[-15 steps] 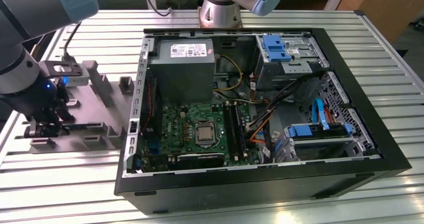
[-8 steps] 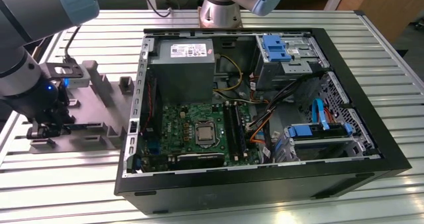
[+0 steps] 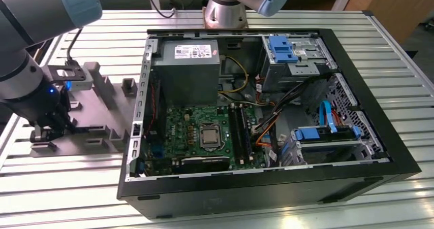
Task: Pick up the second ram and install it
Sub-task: 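Pick up the second ram and move it above second insertion slot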
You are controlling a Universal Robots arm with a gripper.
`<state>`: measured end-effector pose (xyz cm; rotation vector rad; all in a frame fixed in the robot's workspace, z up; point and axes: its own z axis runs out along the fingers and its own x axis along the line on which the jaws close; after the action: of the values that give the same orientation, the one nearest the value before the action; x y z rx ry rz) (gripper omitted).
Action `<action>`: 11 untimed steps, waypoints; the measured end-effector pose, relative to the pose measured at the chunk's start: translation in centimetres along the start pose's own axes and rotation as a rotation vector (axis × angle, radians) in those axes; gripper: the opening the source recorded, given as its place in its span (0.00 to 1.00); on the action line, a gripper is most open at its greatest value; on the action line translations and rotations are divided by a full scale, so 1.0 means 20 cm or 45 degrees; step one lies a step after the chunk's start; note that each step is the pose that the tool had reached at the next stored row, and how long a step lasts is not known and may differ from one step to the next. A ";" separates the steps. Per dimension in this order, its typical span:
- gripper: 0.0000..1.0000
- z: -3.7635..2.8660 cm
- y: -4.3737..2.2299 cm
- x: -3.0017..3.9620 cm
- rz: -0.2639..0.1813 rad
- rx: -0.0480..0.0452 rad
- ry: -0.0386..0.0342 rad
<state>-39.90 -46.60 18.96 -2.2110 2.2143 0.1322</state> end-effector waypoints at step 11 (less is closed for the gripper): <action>0.14 0.002 0.000 0.000 0.001 0.000 -0.0001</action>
<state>-39.90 -46.60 18.91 -2.2103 2.2148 0.1321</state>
